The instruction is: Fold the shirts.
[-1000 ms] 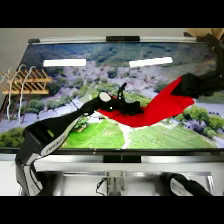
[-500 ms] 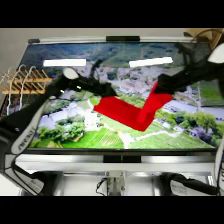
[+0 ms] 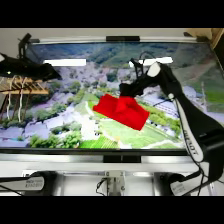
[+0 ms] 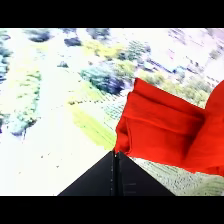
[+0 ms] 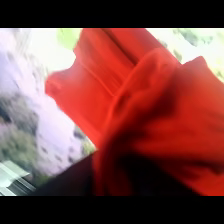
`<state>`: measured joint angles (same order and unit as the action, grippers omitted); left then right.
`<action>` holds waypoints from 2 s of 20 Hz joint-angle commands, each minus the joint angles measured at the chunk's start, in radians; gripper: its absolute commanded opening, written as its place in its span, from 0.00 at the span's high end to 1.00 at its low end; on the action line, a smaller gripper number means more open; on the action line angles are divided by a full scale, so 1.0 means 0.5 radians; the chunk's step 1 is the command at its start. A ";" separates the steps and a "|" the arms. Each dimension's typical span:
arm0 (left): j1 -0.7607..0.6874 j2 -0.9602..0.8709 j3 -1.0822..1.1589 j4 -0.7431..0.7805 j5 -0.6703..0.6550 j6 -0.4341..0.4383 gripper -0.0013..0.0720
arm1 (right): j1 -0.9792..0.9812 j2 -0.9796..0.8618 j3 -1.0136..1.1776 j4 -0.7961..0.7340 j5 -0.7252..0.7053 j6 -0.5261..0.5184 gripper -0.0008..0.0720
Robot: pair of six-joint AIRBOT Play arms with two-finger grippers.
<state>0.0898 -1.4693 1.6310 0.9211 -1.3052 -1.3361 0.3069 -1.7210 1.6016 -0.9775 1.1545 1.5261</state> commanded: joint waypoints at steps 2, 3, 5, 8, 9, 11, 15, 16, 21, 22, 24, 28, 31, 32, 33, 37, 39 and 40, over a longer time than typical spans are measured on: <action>0.080 0.057 -0.002 0.044 -0.033 -0.018 0.94 | 0.017 -0.202 0.002 0.652 -0.258 -0.117 0.09; 0.065 0.057 -0.002 0.045 -0.034 -0.017 0.94 | -0.020 -0.182 0.002 0.660 -0.203 -0.133 0.09; 0.042 0.057 -0.002 0.045 -0.037 -0.013 0.94 | -0.143 -0.104 0.002 0.497 0.002 -0.120 0.09; 0.039 0.057 -0.002 0.045 -0.047 -0.001 0.94 | -0.382 0.082 0.002 -0.140 0.399 0.014 0.09; 0.039 0.057 -0.002 0.046 -0.048 -0.001 0.94 | -0.462 0.142 0.000 -0.481 0.559 0.076 0.10; 0.039 0.057 -0.002 0.045 -0.048 -0.002 0.94 | -0.619 0.217 -0.111 -0.874 0.833 0.171 0.10; 0.029 0.056 -0.002 0.045 -0.047 -0.006 0.94 | -0.738 0.269 -0.694 -0.311 0.575 0.064 0.09; 0.025 0.056 -0.002 0.044 -0.048 -0.010 0.94 | -0.711 0.269 -0.790 -0.231 0.444 0.043 0.09; 0.005 0.053 -0.002 0.044 -0.047 -0.043 0.94 | -0.555 0.249 -0.956 -0.056 0.018 -0.006 0.09; 0.002 0.053 -0.002 0.044 -0.047 -0.062 0.94 | -0.541 0.217 -0.956 -0.013 0.002 -0.005 0.09; -0.003 0.053 -0.002 0.044 -0.047 -0.089 0.94 | -0.508 0.128 -0.956 0.132 0.002 -0.027 0.10; -0.006 0.053 -0.001 0.045 -0.048 -0.126 0.94 | -0.481 0.078 -0.921 0.333 -0.083 -0.271 0.89; -0.006 0.053 -0.002 0.045 -0.048 -0.150 0.94 | -0.628 0.084 -0.637 0.296 -0.047 -0.386 0.89; -0.006 0.053 -0.002 0.045 -0.048 -0.152 0.94 | -0.723 0.084 -0.498 0.254 -0.023 -0.384 0.89; -0.006 0.053 -0.002 0.044 -0.049 -0.154 0.94 | -0.840 0.085 -0.365 0.199 0.009 -0.372 0.89; -0.017 0.054 -0.002 0.045 -0.078 -0.197 0.94 | -1.432 0.114 -0.079 -0.100 0.236 -0.236 0.89; -0.043 0.054 -0.001 0.045 -0.087 -0.198 0.94 | -1.778 0.182 -0.079 -0.320 0.332 -0.173 0.89; -0.062 0.054 -0.001 0.045 -0.085 -0.198 0.94 | -1.939 0.214 -0.079 -0.439 0.393 -0.158 0.89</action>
<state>0.0738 -1.4425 1.6299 0.9432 -1.3415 -1.4296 -0.4538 -1.6459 1.5249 -1.0397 1.2644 1.4082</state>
